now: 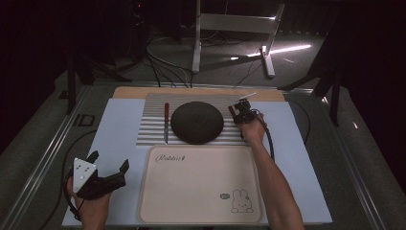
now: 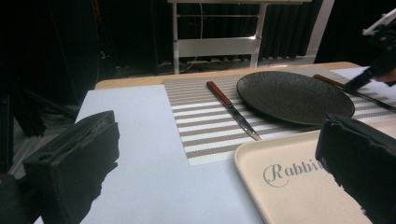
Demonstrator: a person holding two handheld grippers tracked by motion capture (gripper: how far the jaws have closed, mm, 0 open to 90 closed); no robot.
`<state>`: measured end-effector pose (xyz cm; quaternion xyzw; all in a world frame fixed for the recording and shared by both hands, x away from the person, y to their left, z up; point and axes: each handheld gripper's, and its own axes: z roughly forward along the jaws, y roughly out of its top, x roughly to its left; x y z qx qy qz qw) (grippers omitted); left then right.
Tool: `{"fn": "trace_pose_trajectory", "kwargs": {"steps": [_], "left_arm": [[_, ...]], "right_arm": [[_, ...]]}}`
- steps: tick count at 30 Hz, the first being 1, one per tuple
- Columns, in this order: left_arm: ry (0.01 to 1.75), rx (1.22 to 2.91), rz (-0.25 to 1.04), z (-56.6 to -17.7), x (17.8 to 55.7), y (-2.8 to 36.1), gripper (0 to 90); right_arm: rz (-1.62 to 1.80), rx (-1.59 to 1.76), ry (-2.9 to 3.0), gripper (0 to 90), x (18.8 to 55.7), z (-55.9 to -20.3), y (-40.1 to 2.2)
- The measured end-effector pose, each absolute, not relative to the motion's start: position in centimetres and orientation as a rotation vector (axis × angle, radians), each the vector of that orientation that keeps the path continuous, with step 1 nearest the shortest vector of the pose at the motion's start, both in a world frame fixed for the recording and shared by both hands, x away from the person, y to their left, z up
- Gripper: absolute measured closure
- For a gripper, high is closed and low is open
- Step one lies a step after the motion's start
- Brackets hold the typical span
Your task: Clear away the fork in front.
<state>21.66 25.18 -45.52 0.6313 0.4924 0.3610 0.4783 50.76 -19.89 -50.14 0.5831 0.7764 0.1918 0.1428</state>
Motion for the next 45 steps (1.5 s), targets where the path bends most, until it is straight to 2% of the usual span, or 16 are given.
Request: {"fn": "trace_pose_trajectory", "kwargs": {"steps": [6, 15, 25, 45], "left_arm": [[1.208, 1.542, 0.884, -45.6, 21.7, 25.2, 0.3], [1.213, 1.544, 0.886, -45.6, 21.7, 25.3, 0.4], [1.21, 1.554, 0.882, -45.7, 21.9, 25.2, 0.4], [1.208, 1.579, 0.884, -45.9, 22.2, 24.8, 0.4]], "right_arm": [[0.495, 1.692, 2.335, 77.8, 49.6, -49.7, -21.2], [0.395, 1.593, 2.431, 77.2, 49.8, -49.5, -20.9], [0.455, 1.522, 2.429, 78.2, 48.8, -49.3, -21.1], [0.791, 1.305, 2.203, 78.3, 44.3, -43.5, -21.7]]}}
